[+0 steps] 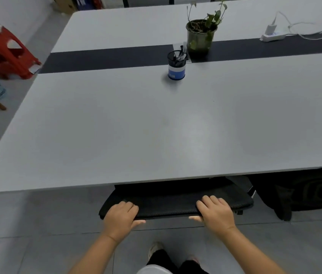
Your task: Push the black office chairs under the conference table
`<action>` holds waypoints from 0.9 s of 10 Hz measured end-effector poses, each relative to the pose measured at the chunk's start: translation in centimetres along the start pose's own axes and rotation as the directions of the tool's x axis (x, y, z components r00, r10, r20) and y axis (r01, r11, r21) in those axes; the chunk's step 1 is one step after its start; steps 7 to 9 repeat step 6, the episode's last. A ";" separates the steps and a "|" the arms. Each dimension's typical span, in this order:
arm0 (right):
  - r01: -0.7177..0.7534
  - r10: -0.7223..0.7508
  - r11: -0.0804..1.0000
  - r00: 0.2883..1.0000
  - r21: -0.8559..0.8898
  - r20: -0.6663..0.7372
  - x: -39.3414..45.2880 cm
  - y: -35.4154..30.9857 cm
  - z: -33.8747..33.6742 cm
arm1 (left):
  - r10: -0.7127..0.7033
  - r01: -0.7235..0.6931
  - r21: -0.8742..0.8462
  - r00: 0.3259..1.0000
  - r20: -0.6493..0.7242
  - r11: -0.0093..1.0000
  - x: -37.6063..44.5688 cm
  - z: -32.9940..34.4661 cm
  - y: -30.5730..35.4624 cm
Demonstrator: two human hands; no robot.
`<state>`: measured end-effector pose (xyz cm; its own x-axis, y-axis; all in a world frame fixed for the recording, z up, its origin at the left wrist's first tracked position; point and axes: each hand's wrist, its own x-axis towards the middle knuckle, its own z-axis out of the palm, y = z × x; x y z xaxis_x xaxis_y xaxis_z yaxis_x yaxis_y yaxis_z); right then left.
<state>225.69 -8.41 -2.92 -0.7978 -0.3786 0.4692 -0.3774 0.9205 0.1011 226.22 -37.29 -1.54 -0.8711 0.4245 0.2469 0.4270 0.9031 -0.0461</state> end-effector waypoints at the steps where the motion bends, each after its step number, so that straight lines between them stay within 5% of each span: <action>1: -0.008 0.008 1.000 1.000 0.008 0.003 0.5 -0.3 0.3 | 0.019 -0.019 -0.013 1.000 -0.005 1.000 0.4 0.1 -0.9; 3: -0.029 0.028 0.999 1.000 0.024 0.014 0.4 -1.2 0.2 | 0.029 -0.027 -0.063 0.999 0.030 0.998 -0.2 0.6 -1.7; 5: -0.120 0.098 0.986 0.978 0.113 0.186 0.0 -1.9 -0.7 | -0.019 0.075 -0.216 0.968 0.250 0.973 -0.3 -0.9 -1.3; 6: -0.254 0.180 0.921 0.950 0.295 0.255 -0.7 -2.0 -1.8 | -0.038 0.123 -0.380 0.974 0.224 0.917 -1.2 -2.0 -0.4; 9: -0.254 0.180 0.921 0.950 0.295 0.255 -0.7 -2.0 -1.8 | -0.038 0.123 -0.380 0.974 0.224 0.917 -1.2 -2.0 -0.4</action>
